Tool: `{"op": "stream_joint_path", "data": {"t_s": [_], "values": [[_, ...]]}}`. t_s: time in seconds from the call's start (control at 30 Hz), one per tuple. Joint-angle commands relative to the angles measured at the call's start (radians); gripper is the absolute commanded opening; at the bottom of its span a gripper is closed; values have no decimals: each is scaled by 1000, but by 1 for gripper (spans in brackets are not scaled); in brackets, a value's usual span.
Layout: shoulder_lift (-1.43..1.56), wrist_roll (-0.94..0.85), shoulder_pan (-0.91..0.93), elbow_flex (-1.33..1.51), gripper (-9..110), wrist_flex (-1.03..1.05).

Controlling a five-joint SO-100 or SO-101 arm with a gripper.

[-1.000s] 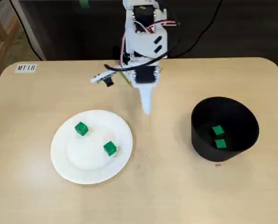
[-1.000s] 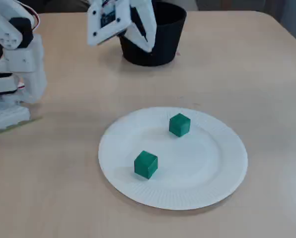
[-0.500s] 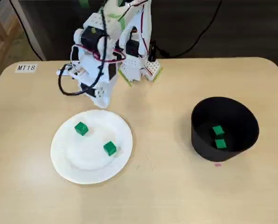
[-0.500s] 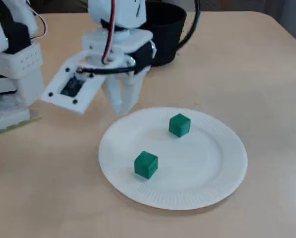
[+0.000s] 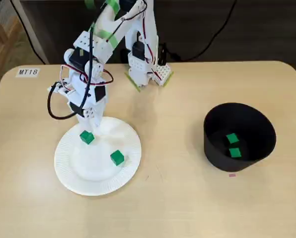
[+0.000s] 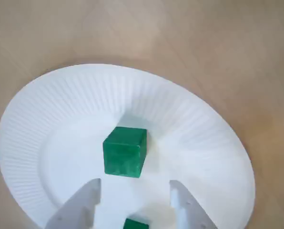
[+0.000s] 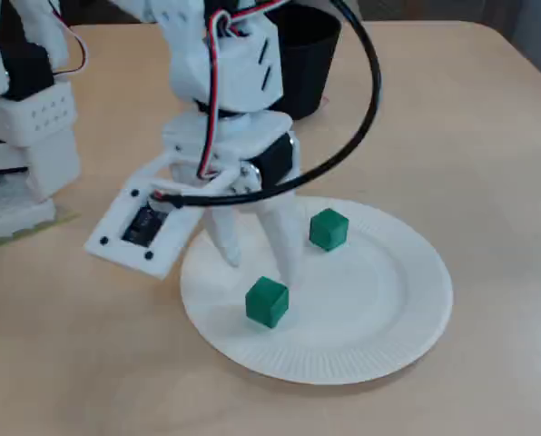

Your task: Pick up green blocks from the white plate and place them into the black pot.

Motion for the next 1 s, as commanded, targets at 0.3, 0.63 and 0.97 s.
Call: {"op": "stream_joint_path", "data": {"t_s": [0.3, 0.63, 0.97], "values": [[-115, -18, 5, -84, 31, -29], [-233, 12, 21, -150, -2, -124], [-186, -9, -20, -175, -2, -144]]}}
